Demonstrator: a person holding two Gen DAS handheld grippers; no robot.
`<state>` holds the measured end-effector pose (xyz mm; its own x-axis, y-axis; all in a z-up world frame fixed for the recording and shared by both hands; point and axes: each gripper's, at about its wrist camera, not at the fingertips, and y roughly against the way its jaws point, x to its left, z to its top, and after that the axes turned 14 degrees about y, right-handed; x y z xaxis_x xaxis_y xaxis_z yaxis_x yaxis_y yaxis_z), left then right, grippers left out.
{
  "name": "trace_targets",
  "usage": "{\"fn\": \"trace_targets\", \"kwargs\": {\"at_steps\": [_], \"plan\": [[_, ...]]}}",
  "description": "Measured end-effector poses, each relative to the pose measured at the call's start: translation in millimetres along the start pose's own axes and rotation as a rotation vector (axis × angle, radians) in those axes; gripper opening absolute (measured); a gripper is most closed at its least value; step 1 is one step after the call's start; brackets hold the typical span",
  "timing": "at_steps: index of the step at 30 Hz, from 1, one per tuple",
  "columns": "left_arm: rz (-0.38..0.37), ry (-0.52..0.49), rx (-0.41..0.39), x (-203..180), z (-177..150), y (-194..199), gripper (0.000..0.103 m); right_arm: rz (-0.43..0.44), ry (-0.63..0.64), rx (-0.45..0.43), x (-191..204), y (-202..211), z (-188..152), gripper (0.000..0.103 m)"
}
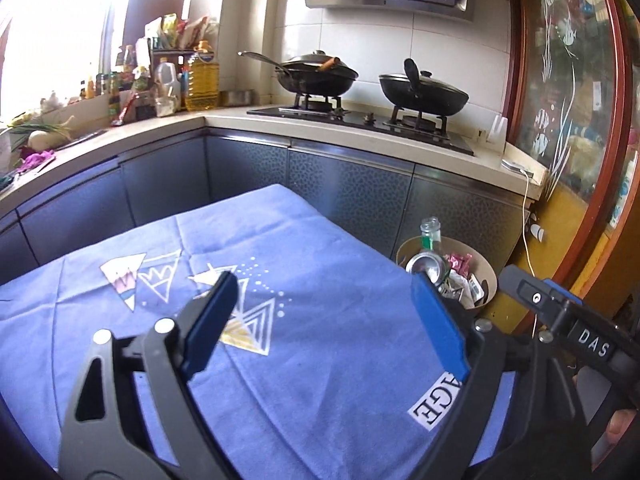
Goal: Collect trash
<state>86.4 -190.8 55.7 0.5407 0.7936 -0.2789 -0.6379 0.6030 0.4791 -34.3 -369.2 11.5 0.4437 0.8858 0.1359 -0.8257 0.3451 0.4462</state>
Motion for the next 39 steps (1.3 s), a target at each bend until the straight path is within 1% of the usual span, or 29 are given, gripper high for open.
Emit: {"fn": "trace_targets", "kwargs": {"at_steps": [2,6,8,13,16,19,22,28,34,39], "plan": [[0.011,-0.001,-0.006,4,-2,7,0.087,-0.01,-0.018,-0.011,2,4,-3,0.094],[0.035,-0.008,-0.012,8,-6,17,0.096,-0.008,-0.047,0.006,3,6,-5,0.095],[0.044,-0.014,-0.016,8,-6,22,0.097,0.002,-0.047,0.015,5,7,-6,0.095],[0.073,-0.006,-0.028,11,-6,34,0.097,0.021,-0.013,0.011,15,12,-8,0.096],[0.113,-0.002,-0.038,13,-6,38,0.097,0.03,-0.025,0.017,15,11,-10,0.096],[0.131,0.005,-0.041,14,-6,41,0.097,0.038,-0.032,0.021,15,10,-12,0.096],[0.165,0.001,-0.046,16,-8,43,0.097,0.054,-0.033,0.027,18,9,-15,0.096],[0.208,0.015,-0.039,23,-14,45,0.097,0.085,-0.015,0.044,26,5,-20,0.096],[0.222,0.023,-0.036,27,-18,46,0.097,0.088,-0.027,0.043,27,5,-22,0.096],[0.207,0.016,-0.028,24,-20,44,0.097,0.084,-0.041,0.047,23,6,-24,0.096]]}}
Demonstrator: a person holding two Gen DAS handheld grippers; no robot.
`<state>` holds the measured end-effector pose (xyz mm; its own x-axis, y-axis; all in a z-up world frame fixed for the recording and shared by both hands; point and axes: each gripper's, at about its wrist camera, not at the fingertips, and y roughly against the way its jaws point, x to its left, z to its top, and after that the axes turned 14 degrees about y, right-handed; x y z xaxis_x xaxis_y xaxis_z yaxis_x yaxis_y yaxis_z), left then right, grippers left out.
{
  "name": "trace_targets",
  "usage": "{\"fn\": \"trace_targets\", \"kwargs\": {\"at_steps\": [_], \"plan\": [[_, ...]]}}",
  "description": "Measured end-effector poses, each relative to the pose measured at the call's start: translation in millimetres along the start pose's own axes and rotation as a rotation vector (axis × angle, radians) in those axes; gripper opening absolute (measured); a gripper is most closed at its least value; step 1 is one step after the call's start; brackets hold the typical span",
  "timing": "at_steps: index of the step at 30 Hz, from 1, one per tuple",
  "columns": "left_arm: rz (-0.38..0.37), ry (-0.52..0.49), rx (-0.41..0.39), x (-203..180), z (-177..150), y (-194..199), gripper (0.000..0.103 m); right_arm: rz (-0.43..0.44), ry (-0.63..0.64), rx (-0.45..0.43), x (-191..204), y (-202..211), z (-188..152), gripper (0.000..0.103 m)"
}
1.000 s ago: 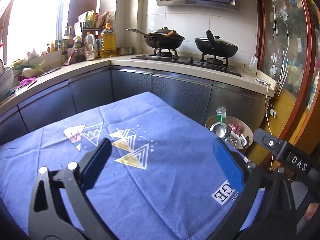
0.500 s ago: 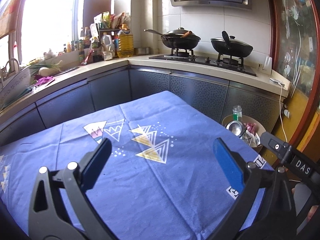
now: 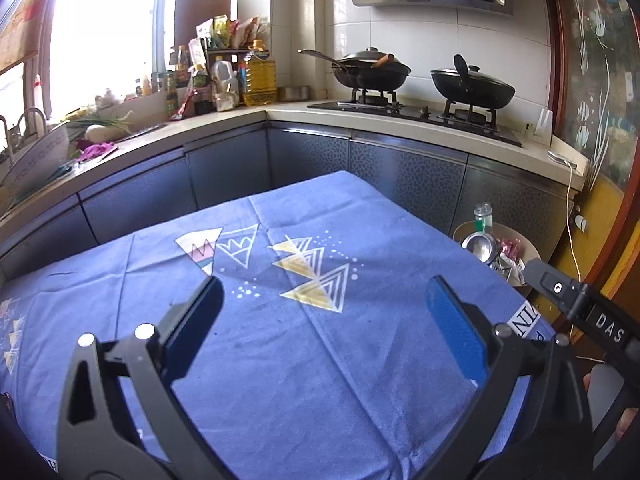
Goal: Collect trash
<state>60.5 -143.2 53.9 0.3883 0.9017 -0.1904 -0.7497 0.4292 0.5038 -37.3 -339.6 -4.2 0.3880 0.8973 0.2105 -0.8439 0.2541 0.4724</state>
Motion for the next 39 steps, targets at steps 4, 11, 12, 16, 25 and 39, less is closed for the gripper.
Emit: {"fn": "trace_targets", "kwargs": {"at_steps": [4,11,12,16,25,39], "plan": [[0.004,-0.002,-0.001,-2,-1,0,0.097,0.005,0.013,0.01,2,-2,-1,0.096],[0.006,-0.012,0.012,-5,-3,-4,0.097,-0.003,-0.011,0.014,-2,-4,-4,0.096],[0.002,-0.017,0.014,-7,-3,-5,0.097,-0.004,-0.017,0.017,-4,-4,-4,0.096],[-0.027,-0.041,0.033,-19,-5,-10,0.097,-0.02,-0.028,0.027,-14,-3,-5,0.096],[-0.098,-0.122,0.063,-65,-6,-23,0.097,-0.074,-0.074,0.03,-49,10,-6,0.096],[-0.163,-0.193,0.121,-125,1,-57,0.097,-0.14,-0.112,0.042,-95,15,2,0.096]]}}
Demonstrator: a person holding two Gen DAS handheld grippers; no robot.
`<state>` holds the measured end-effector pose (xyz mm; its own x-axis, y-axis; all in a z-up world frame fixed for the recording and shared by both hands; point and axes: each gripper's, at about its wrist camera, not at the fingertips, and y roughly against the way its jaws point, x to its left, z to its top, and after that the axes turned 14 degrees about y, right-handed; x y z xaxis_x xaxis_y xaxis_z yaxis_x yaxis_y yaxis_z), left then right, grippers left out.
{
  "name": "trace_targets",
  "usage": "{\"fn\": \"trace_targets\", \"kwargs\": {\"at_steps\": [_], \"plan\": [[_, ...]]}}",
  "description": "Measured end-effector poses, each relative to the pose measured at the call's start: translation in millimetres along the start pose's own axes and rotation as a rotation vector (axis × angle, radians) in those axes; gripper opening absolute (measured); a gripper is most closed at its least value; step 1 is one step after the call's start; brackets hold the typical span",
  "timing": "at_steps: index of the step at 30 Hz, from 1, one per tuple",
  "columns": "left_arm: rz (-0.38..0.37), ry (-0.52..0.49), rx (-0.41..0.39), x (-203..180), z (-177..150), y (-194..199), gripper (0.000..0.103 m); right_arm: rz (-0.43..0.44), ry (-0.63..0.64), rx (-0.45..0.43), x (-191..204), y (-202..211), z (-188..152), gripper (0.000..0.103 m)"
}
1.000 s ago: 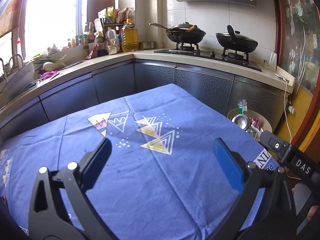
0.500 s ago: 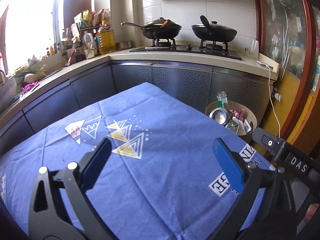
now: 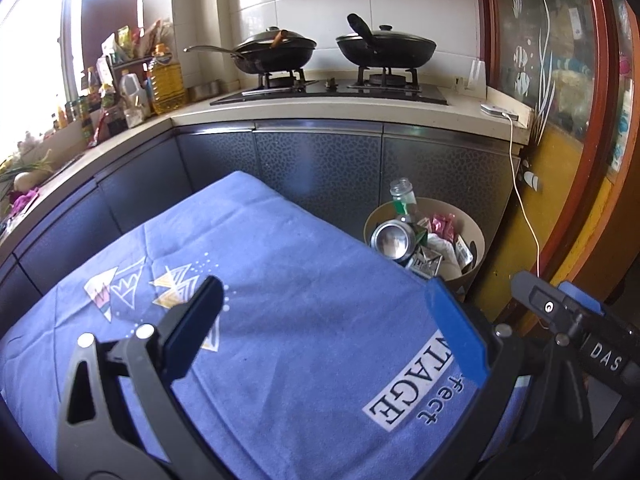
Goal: Collect trash
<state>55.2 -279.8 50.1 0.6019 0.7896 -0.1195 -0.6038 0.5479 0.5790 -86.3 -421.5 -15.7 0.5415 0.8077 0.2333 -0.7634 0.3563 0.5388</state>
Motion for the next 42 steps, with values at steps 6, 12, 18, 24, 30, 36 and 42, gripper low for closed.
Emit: {"fn": "trace_targets", "kwargs": {"at_steps": [6,12,18,24,30,36,42], "plan": [[0.025,-0.014,0.01,-12,8,-11,0.097,0.024,-0.013,0.019,-11,-14,6,0.096],[0.051,-0.043,0.005,-23,12,-18,0.097,0.044,-0.036,0.049,-22,-30,4,0.096],[0.05,-0.053,0.023,-34,18,-30,0.097,0.04,-0.059,0.05,-36,-35,7,0.096],[0.051,-0.075,0.023,-46,23,-40,0.097,0.028,-0.088,0.044,-52,-37,12,0.096],[0.058,-0.086,0.03,-51,27,-48,0.097,0.029,-0.095,0.048,-57,-42,15,0.096],[0.071,-0.068,0.033,-46,31,-53,0.097,0.023,-0.095,0.053,-59,-45,16,0.096],[0.085,-0.058,0.022,-41,33,-54,0.097,0.014,-0.088,0.06,-57,-49,15,0.096]]}}
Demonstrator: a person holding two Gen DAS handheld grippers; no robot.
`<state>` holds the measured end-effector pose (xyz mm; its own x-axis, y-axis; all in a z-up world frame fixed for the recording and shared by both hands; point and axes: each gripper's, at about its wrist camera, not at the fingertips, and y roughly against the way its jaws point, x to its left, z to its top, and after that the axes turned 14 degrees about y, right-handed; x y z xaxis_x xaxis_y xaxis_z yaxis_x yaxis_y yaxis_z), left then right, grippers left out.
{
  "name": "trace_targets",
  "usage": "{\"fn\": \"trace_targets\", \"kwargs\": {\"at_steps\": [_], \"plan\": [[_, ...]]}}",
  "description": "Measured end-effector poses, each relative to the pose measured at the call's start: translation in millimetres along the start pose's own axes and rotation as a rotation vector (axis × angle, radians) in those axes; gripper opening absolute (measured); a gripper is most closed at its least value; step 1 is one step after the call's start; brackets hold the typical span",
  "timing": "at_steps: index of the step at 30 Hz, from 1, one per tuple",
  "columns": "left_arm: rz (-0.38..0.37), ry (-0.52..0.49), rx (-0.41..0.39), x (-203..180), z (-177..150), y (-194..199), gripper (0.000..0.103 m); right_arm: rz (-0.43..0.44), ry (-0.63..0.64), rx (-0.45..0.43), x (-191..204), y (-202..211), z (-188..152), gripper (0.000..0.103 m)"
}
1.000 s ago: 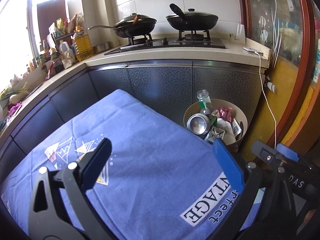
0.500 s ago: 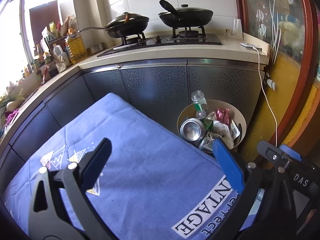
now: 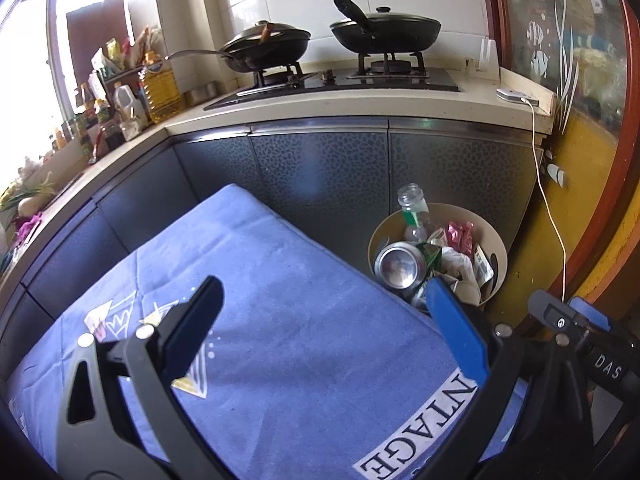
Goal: Collect trash
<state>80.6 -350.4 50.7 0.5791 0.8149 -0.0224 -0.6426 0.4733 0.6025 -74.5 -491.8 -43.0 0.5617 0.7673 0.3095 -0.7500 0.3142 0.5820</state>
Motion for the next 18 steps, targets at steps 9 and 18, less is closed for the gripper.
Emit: {"fn": "trace_targets", "kwargs": {"at_steps": [9,18], "plan": [[0.007,0.019,-0.006,11,0,1,0.097,-0.005,0.024,0.003,8,-2,1,0.096],[0.014,0.011,-0.014,14,-2,4,0.097,-0.006,0.034,0.01,12,-3,-1,0.096]]}}
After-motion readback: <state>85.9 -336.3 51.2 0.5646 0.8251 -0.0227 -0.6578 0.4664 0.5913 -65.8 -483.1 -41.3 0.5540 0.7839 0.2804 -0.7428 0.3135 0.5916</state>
